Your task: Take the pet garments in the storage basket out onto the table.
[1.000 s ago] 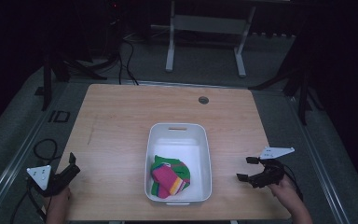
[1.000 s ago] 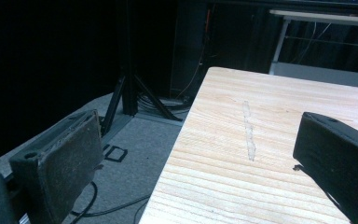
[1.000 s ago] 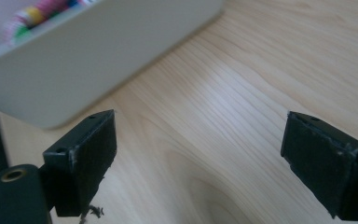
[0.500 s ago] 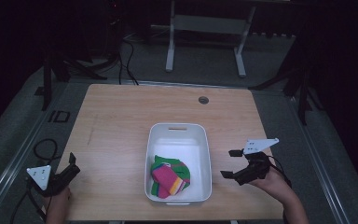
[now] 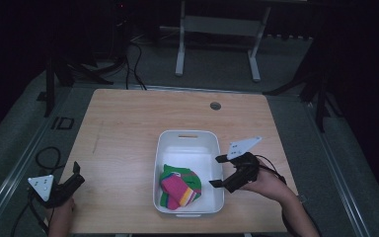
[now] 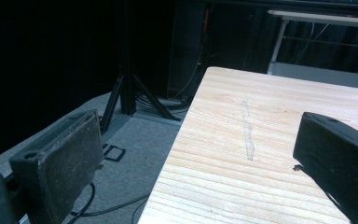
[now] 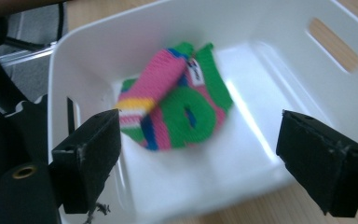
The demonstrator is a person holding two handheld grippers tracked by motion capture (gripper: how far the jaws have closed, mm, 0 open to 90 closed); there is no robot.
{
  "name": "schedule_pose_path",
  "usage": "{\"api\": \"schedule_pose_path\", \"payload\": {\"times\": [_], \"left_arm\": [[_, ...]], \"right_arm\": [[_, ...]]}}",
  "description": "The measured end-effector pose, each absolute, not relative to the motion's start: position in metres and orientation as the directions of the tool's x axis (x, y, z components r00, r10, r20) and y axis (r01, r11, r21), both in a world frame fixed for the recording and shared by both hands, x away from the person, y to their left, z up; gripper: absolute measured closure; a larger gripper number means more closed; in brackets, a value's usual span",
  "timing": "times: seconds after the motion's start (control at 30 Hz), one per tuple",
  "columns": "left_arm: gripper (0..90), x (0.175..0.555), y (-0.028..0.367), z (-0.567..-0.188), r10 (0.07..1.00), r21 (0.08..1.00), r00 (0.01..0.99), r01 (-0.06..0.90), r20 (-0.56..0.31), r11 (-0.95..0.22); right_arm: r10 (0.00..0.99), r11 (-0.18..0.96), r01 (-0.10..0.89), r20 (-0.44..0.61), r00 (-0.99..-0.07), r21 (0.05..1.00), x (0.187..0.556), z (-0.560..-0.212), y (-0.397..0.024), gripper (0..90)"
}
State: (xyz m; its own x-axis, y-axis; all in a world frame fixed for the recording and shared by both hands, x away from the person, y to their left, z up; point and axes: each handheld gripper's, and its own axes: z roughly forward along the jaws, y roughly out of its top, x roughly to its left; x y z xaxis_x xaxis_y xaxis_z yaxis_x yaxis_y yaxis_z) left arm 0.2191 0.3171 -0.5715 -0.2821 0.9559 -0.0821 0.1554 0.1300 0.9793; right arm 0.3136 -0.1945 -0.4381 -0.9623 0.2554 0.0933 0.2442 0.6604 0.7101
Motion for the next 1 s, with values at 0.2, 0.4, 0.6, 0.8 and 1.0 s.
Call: {"api": "schedule_pose_path", "payload": {"times": [0.2, 0.4, 0.6, 0.8, 1.0], "left_arm": [[1.9, 0.219, 0.317, -0.572, 0.956, 0.98, -0.28, 0.153, -0.083, 0.13], [1.8, 0.219, 0.317, -0.572, 0.957, 0.98, -0.277, 0.151, -0.087, 0.132], [1.9, 0.219, 0.318, -0.572, 0.957, 0.979, -0.275, 0.151, -0.091, 0.137], [1.9, 0.218, 0.318, -0.572, 0.957, 0.979, -0.275, 0.149, -0.095, 0.14], [1.9, 0.218, 0.318, -0.572, 0.957, 0.979, -0.273, 0.149, -0.096, 0.141]], "right_arm": [[0.199, 0.706, 0.208, 0.092, -0.976, 0.677, 0.316, -0.444, -0.16, 13.6], [0.171, 0.744, 0.191, 0.094, -0.981, 0.64, 0.319, -0.453, -0.129, 13.4], [0.129, 0.777, 0.164, 0.101, -0.986, 0.607, 0.318, -0.461, -0.1, 13.4], [0.098, 0.832, 0.131, 0.089, -0.991, 0.539, 0.316, -0.478, -0.071, 13.4], [0.095, 0.883, 0.12, 0.078, -0.992, 0.454, 0.316, -0.499, -0.053, 13.3]]}}
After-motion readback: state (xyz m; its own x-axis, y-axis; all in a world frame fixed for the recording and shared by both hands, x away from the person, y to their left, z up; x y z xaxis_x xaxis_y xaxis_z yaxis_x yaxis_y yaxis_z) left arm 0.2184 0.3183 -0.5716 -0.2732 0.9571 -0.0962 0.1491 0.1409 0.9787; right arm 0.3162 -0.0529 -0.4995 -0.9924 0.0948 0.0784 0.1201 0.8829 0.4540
